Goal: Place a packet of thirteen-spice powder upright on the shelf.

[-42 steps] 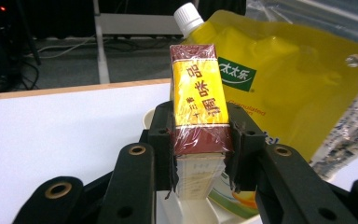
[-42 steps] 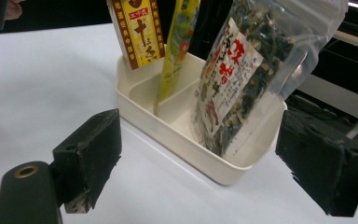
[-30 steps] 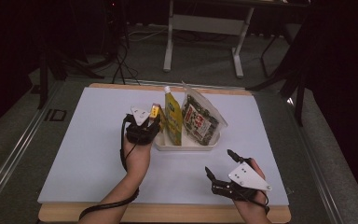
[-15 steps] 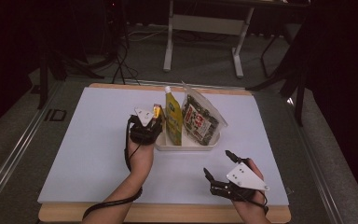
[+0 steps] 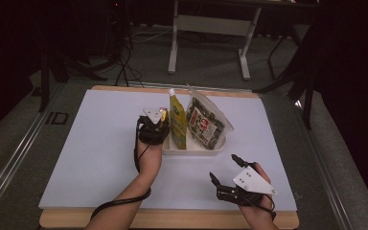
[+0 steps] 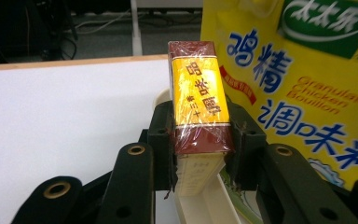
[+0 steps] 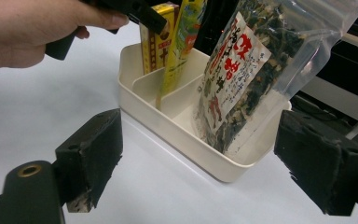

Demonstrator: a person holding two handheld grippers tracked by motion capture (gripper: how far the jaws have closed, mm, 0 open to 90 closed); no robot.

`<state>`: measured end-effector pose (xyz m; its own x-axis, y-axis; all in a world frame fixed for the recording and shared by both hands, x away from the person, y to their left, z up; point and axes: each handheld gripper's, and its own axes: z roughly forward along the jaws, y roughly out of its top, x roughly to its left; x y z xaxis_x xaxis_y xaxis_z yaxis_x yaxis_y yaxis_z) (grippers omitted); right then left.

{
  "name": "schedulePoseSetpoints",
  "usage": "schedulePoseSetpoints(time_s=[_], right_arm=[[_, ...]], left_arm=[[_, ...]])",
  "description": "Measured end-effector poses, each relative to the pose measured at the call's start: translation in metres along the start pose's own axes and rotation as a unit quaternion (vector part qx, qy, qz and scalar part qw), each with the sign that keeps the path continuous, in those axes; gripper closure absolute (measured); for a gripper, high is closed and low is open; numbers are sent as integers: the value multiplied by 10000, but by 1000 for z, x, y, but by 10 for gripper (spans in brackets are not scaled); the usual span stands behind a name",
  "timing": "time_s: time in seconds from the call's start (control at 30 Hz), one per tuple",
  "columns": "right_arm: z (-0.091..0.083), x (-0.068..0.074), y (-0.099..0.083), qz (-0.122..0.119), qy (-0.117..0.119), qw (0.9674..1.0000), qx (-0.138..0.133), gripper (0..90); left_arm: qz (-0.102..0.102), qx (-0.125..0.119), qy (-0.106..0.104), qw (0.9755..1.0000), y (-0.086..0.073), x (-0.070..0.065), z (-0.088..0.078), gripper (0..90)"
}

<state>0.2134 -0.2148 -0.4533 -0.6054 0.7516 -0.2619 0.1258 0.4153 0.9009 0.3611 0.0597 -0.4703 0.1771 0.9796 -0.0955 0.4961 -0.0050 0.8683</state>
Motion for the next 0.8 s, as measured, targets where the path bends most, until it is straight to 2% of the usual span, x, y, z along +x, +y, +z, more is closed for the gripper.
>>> schedulePoseSetpoints(time_s=[0.13, 0.23, 0.47, 0.53, 0.7, 0.8], right_arm=[[1, 0, 0, 14, 15, 10000, 9, 150], [1, 0, 0, 3, 27, 10000, 19, 153], [3, 0, -1, 55, 66, 9999, 54, 163], [2, 0, -1, 68, 80, 9999, 34, 163], [2, -1, 0, 99, 112, 9999, 0, 156], [1, -1, 0, 108, 104, 9999, -15, 154]], left_arm=[[-132, 51, -73, 9999, 0, 3, 7, 664], [-96, 72, -117, 9999, -2, 3, 13, 659], [-171, -137, -196, 9996, -3, 7, 17, 653], [-202, -175, -289, 9992, -4, 9, 18, 647], [23, -83, -459, 9989, -3, 13, 18, 590], [53, -107, -536, 9985, -3, 16, 16, 546]])
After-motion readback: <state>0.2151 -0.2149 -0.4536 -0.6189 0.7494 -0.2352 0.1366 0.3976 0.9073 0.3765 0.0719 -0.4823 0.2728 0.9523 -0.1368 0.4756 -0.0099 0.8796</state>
